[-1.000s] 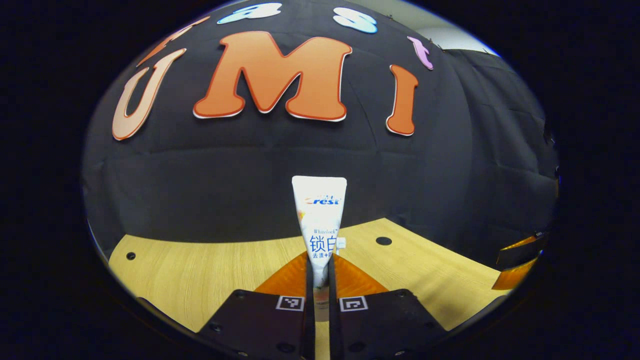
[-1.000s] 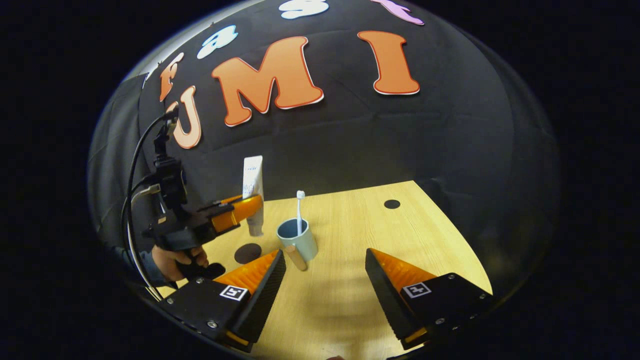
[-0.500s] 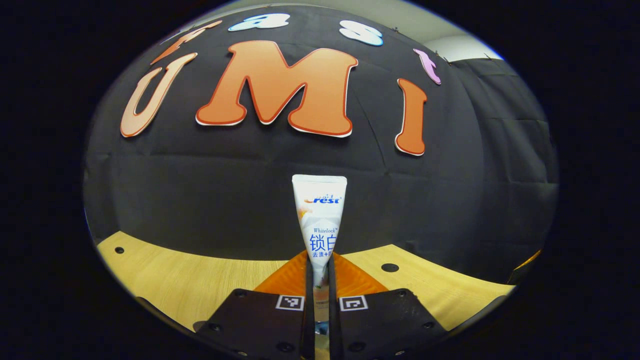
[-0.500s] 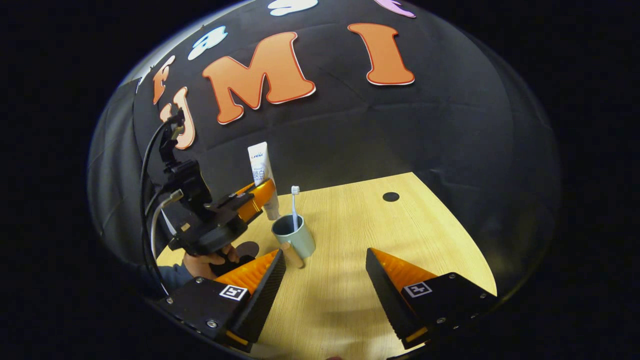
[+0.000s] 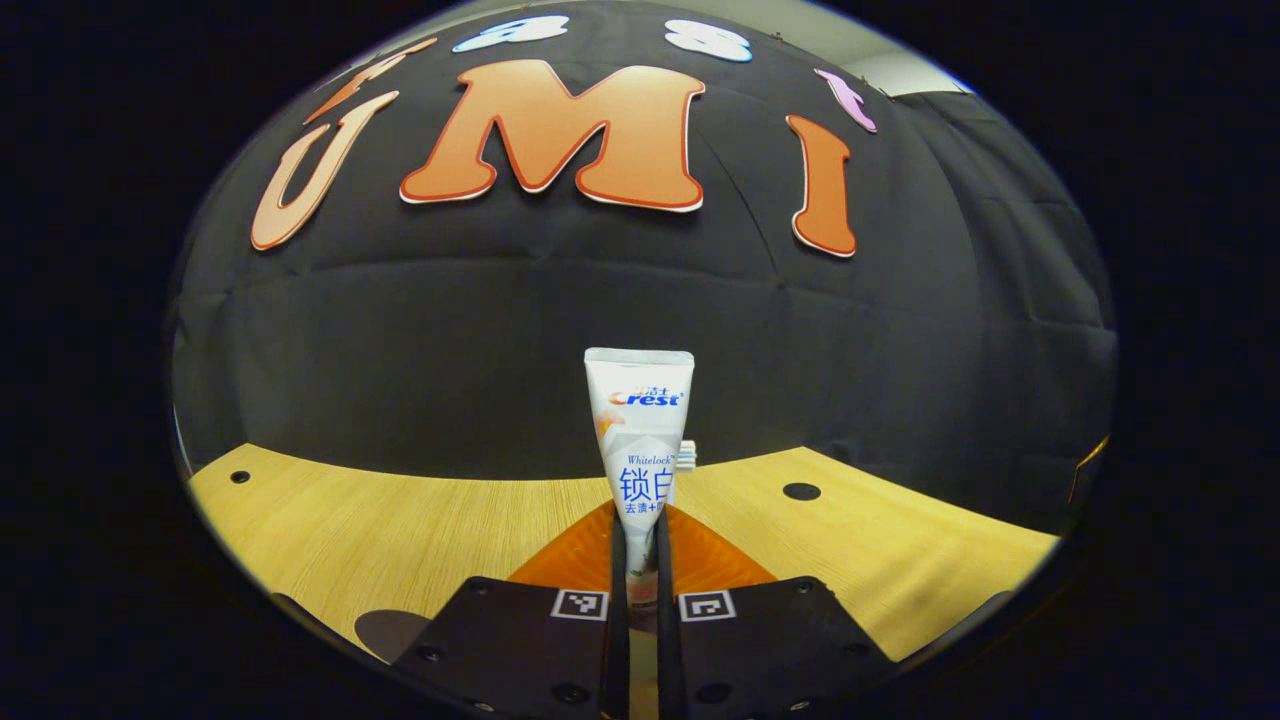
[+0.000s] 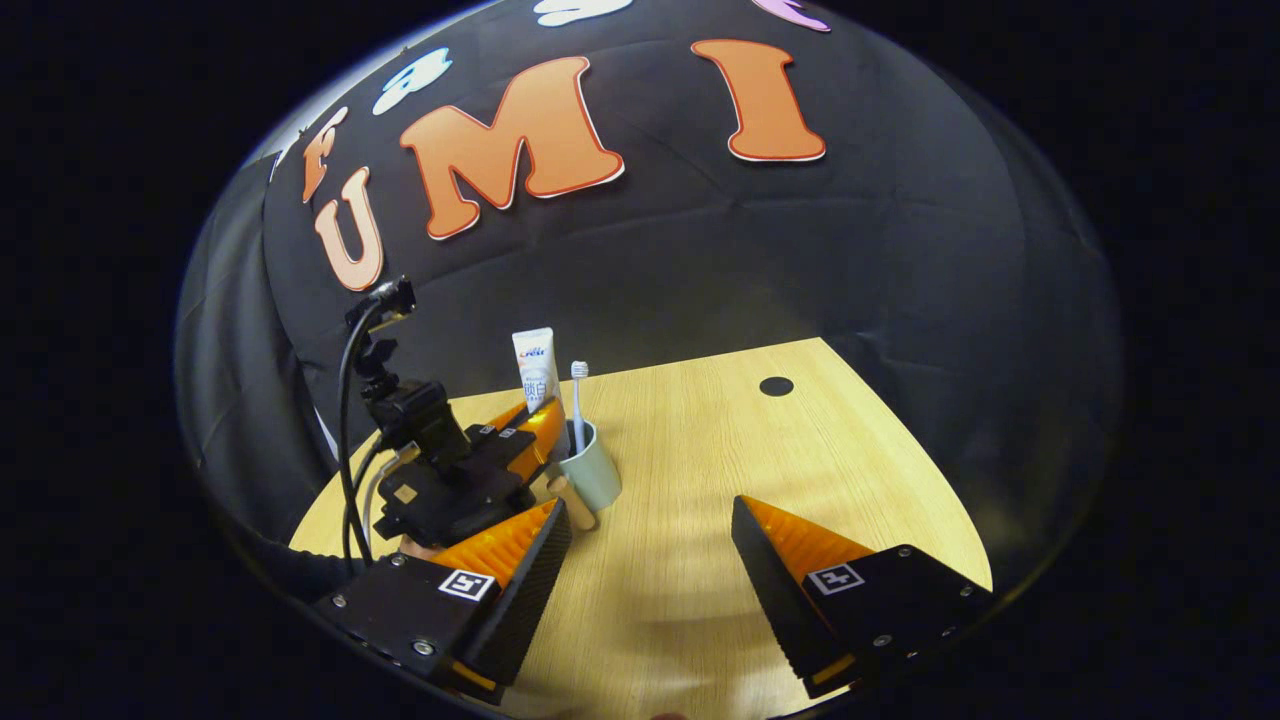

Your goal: Put the toothbrush and toothpaste on the desktop into the cup, then pick up the cup and place it on the coaster on the desktop.

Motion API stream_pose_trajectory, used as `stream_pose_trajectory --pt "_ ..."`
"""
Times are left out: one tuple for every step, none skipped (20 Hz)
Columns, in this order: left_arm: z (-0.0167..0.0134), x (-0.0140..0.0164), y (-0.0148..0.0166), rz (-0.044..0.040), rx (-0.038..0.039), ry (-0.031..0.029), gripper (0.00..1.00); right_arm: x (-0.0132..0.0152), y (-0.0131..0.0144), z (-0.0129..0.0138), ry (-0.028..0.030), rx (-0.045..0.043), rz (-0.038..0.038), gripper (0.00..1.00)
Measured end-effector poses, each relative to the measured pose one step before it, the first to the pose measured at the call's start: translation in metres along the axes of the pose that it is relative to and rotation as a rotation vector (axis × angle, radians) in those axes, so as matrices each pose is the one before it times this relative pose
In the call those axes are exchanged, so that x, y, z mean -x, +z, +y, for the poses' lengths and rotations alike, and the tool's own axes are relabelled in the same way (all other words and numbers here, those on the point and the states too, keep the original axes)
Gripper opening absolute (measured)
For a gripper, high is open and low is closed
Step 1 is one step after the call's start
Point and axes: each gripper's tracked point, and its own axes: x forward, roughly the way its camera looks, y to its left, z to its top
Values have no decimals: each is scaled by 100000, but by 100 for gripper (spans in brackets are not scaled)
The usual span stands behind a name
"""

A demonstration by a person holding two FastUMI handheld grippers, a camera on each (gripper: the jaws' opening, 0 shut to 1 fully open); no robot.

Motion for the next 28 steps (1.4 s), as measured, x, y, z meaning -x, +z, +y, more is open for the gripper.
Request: stream_pose_trajectory --pt "-9 156 -295 766 -1247 285 11 -99 -21 67 309 -50 184 98" --pt "-159 -326 -571 1424 -616 -96 12 21 -30 91 -34 90 31 98" --pt "-326 111 -19 660 -427 -1068 16 -1 135 178 400 -319 -338 98" --pt "64 91 282 -285 -554 259 23 117 173 45 4 -451 -459 98" --pt "61 252 563 -1291 -185 -645 39 -11 101 44 147 -226 -326 98" --pt "-167 320 431 -357 -281 -1060 45 -174 166 -7 -643 -293 -216 98" --pt "-608 482 162 1095 -168 -3859 52 26 96 9 76 -793 -248 98" --pt "-36 385 161 938 -223 -1450 69 -47 65 -115 -304 -695 -428 98" --pt "174 637 406 108 -202 -695 86 30 81 1 -257 -253 -282 98" --pt "380 759 501 -166 -21 -148 99 -166 -17 -22 -357 -36 -32 98" --pt "172 647 411 -113 261 -216 99 -173 62 54 -124 114 73 98" --pt "529 1082 498 2 -264 376 99 -134 16 87 84 89 164 98" --pt "335 785 435 119 -316 52 99 -174 -54 242 116 102 551 98" --pt "303 947 437 130 -373 14 99 -258 88 292 480 132 315 98" --pt "506 923 537 485 -420 760 99 -327 184 421 483 157 110 98" --pt "649 931 425 753 238 1094 99 -248 200 419 680 50 183 98" --pt "494 991 471 143 1338 401 99 -209 86 469 694 264 176 98" --pt "658 1068 564 73 1585 976 99 -357 267 617 883 760 129 98" --pt "836 1121 549 204 1075 1730 99 -231 124 554 583 1247 152 98" --pt "889 950 586 -222 114 2128 99 -296 124 526 903 1279 335 97" --pt "1113 915 767 -721 -629 2872 99 -220 111 561 1003 1424 338 98" --pt "1212 961 752 -598 -256 2970 99 -350 198 572 828 1330 243 98" --pt "994 940 740 -756 278 1973 99 -488 102 743 1198 1527 557 97" --pt "1155 1140 1000 -1656 -168 2194 99 -429 27 562 848 908 652 97" --pt "1052 815 885 -1407 -503 1806 99 -563 10 438 195 733 747 97" --pt "1314 1073 1107 -1173 -606 2171 99 -578 -285 475 825 292 2148 97" --pt "772 759 662 -522 -157 1376 99 -556 -169 530 695 -6 1478 97" --pt "818 678 565 -469 -243 1255 99 -477 -99 269 160 215 1726 96"
